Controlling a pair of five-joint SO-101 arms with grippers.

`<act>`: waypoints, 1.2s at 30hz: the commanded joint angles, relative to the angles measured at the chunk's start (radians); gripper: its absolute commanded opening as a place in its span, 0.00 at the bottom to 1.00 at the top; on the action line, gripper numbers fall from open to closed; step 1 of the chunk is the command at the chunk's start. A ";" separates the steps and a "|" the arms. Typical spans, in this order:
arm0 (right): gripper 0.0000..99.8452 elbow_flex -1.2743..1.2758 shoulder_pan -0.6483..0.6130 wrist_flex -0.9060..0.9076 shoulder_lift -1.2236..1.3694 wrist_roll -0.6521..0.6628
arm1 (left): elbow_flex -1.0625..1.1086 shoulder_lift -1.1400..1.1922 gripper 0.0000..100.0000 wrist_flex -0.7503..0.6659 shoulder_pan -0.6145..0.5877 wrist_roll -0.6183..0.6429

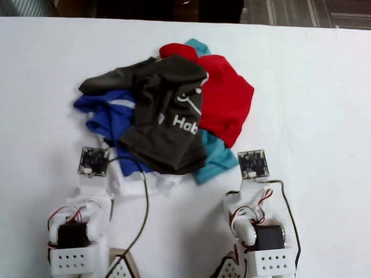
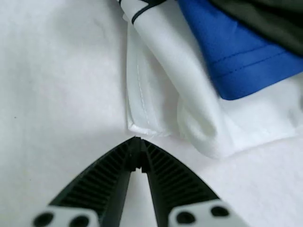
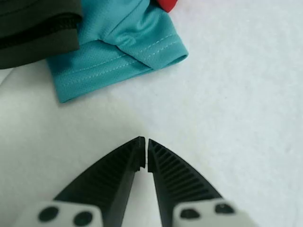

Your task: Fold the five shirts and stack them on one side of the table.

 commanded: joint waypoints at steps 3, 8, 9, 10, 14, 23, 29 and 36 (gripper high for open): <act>0.02 0.009 -0.005 0.005 -0.002 -0.003 | 0.018 -0.025 0.03 -0.015 0.005 0.005; 0.02 0.009 -0.005 0.005 -0.002 -0.003 | 0.018 -0.025 0.03 -0.015 0.011 0.006; 0.02 0.009 -0.005 0.005 -0.002 -0.003 | 0.018 -0.025 0.03 -0.015 0.011 0.006; 0.02 0.009 -0.005 0.005 -0.002 -0.003 | 0.018 -0.025 0.03 -0.015 0.011 0.006; 0.02 0.009 -0.005 0.005 -0.002 -0.003 | 0.018 -0.025 0.03 -0.021 0.049 0.002; 0.02 0.009 -0.005 0.005 -0.002 -0.003 | 0.018 -0.025 0.03 -0.015 0.519 0.003; 0.02 0.009 -0.005 0.005 -0.002 -0.003 | 0.018 -0.025 0.03 -0.015 0.706 0.005; 0.02 0.009 -0.005 0.005 -0.002 -0.003 | 0.018 -0.025 0.03 -0.020 0.885 0.002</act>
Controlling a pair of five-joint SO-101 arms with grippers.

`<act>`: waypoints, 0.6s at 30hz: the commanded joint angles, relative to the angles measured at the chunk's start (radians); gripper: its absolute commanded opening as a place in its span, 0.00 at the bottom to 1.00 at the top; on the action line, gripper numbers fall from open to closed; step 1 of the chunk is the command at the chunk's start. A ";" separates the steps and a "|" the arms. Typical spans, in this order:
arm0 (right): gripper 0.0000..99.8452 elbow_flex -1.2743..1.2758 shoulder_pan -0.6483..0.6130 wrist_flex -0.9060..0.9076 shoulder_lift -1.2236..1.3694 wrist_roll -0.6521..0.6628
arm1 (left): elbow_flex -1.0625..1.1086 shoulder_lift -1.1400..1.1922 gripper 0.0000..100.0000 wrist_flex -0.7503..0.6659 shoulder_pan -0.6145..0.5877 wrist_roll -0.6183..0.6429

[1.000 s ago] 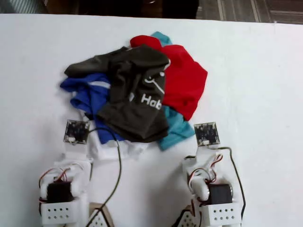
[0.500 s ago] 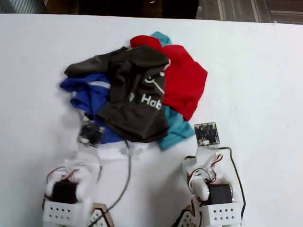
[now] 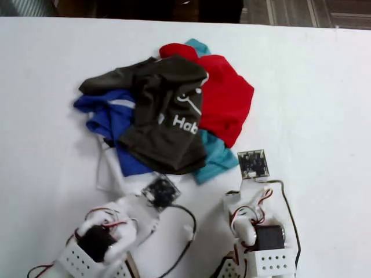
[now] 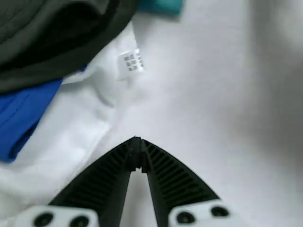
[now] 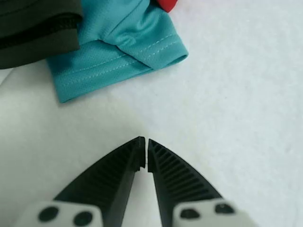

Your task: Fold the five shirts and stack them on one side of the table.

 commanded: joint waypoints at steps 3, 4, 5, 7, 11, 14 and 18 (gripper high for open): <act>0.02 0.009 -0.005 0.005 -0.002 -0.003 | 0.018 -0.025 0.03 -0.012 0.141 0.002; 0.02 0.009 -0.005 0.005 -0.002 -0.003 | 0.018 -0.025 0.03 -0.012 0.153 0.005; 0.02 0.009 -0.005 0.005 -0.002 -0.003 | 0.018 -0.025 0.03 -0.015 0.164 0.006; 0.02 0.009 -0.005 0.005 -0.002 -0.003 | 0.018 -0.025 0.03 -0.014 0.186 0.006; 0.02 0.009 -0.005 0.005 -0.002 -0.003 | 0.018 -0.025 0.03 -0.011 0.193 0.000; 0.02 0.009 -0.005 0.005 -0.002 -0.003 | 0.018 -0.025 0.03 -0.008 0.133 0.000; 0.02 0.009 -0.005 0.005 -0.002 -0.003 | 0.018 -0.025 0.03 -0.014 -0.084 -0.002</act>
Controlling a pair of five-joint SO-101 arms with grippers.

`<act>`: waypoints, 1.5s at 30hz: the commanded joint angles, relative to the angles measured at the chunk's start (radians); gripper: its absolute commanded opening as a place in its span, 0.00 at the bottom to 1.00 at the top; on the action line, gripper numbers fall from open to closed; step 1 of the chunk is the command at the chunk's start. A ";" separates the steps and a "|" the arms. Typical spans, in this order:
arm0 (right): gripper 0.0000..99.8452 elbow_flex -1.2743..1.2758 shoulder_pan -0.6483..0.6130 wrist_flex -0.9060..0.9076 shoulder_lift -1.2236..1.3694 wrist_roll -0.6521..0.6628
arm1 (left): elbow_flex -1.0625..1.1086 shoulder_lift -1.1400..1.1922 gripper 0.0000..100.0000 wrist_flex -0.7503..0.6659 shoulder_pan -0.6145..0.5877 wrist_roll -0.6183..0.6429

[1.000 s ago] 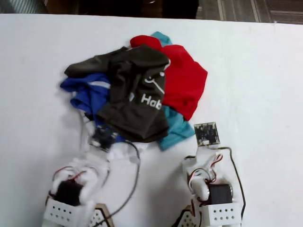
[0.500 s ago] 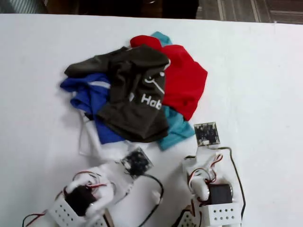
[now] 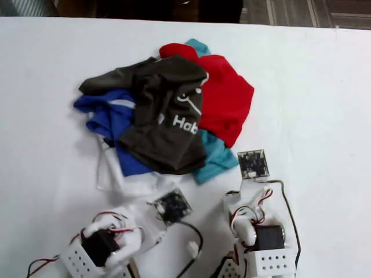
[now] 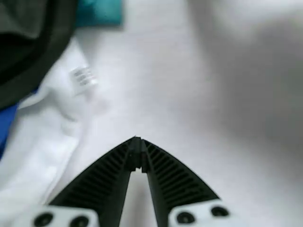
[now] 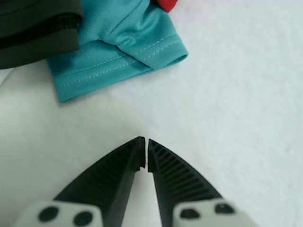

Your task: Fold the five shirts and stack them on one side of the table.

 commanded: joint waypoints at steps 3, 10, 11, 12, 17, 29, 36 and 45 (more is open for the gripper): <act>0.02 0.009 -0.005 0.005 -0.002 -0.003 | 0.018 -0.025 0.03 -0.051 -0.348 -0.046; 0.02 0.009 -0.005 0.005 -0.002 -0.003 | 0.016 -0.025 0.03 -0.178 -0.856 -0.721; 0.02 0.009 -0.005 0.005 -0.002 -0.003 | 0.018 -0.025 0.03 -0.206 -0.913 -0.844; 0.02 0.009 -0.005 0.005 -0.002 -0.003 | 0.018 -0.025 0.03 -0.229 -0.959 -0.939; 0.02 0.009 -0.005 0.005 -0.002 -0.003 | 0.016 -0.025 0.03 -0.404 -1.126 -1.025; 0.02 0.009 -0.005 0.005 -0.002 -0.003 | -0.338 -0.021 0.18 -0.713 -1.267 -0.190; 0.02 0.009 -0.005 0.005 -0.002 -0.003 | -0.680 -0.018 0.21 -0.710 -1.163 0.060; 0.02 0.009 -0.005 0.005 -0.002 -0.003 | -0.912 0.433 0.21 -0.643 -0.919 0.058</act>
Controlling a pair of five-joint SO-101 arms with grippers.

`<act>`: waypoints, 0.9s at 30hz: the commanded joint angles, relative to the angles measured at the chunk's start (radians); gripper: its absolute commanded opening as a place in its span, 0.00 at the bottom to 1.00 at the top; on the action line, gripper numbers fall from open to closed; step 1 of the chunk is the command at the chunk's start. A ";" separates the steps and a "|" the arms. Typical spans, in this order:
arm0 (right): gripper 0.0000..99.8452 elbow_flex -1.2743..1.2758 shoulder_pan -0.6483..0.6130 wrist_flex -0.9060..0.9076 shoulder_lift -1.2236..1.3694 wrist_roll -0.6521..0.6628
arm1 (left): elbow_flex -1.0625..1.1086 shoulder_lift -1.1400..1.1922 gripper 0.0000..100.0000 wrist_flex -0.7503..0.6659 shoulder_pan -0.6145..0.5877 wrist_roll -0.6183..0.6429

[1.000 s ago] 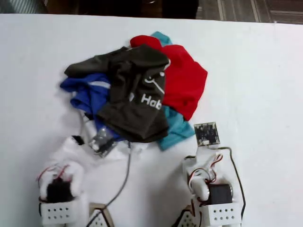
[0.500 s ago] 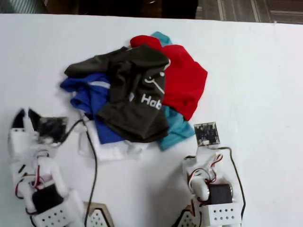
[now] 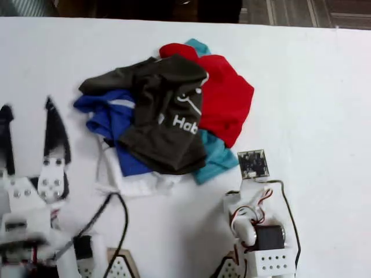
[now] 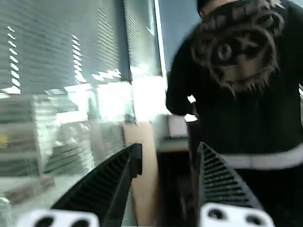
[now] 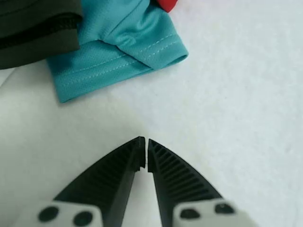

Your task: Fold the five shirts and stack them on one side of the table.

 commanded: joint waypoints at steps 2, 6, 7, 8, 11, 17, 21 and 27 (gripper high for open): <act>0.02 0.009 -0.005 0.005 -0.002 -0.003 | -0.200 0.419 0.23 0.140 0.032 0.012; 0.02 0.009 -0.005 0.005 -0.002 -0.003 | -0.412 0.773 0.29 0.377 0.032 0.011; 0.02 0.009 -0.005 0.005 -0.002 -0.003 | -0.460 0.852 0.29 0.427 0.032 0.011; 0.02 0.009 -0.005 0.005 -0.002 -0.003 | -0.501 0.919 0.29 0.468 0.032 0.011; 0.02 0.009 -0.005 0.005 -0.002 -0.003 | -0.576 1.103 0.29 0.537 0.072 0.017; 0.02 0.009 -0.005 0.005 -0.002 -0.003 | -0.599 1.421 0.32 0.569 0.299 -0.005; 0.02 0.009 -0.005 0.005 -0.002 -0.003 | -0.723 1.599 0.38 0.661 0.410 -0.011; 0.02 0.009 -0.005 0.005 -0.002 -0.003 | -1.056 1.817 0.37 0.781 0.427 -0.009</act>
